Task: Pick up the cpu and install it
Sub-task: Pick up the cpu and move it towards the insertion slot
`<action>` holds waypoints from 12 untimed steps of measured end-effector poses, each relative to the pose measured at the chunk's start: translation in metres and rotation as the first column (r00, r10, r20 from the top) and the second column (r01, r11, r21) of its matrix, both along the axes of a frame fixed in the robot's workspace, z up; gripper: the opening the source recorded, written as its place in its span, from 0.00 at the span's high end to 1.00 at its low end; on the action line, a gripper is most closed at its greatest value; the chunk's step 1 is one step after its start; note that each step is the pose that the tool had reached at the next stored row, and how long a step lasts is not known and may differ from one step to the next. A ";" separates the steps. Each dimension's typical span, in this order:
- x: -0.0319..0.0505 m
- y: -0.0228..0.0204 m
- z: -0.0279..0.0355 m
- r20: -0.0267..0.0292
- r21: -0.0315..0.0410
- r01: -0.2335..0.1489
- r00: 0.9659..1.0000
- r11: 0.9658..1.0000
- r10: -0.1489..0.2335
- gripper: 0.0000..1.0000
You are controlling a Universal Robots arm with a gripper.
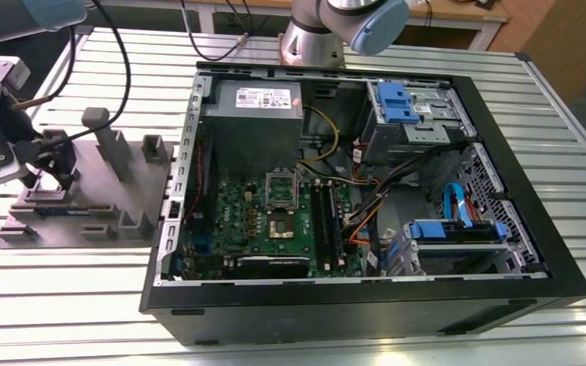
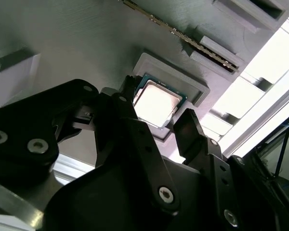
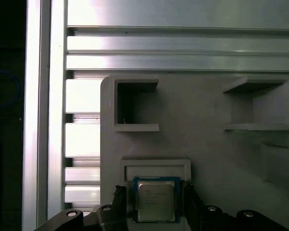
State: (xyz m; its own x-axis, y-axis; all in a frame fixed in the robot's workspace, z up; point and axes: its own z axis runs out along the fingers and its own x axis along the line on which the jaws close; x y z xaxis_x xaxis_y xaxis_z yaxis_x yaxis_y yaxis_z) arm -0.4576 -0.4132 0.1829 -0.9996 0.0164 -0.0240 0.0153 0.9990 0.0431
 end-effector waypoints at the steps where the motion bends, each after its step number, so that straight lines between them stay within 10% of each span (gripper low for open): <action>1: 0.0000 0.0000 0.0000 0.000 0.000 -0.006 1.000 1.000 0.006 0.41; 12: 0.0000 0.0000 -0.0002 0.000 0.000 -0.012 1.000 1.000 0.012 0.42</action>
State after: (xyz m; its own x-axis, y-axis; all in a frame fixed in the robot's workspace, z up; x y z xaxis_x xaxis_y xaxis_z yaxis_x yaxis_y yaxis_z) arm -0.4576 -0.4132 0.1827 -0.9997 0.0041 -0.0240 0.0031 0.9991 0.0432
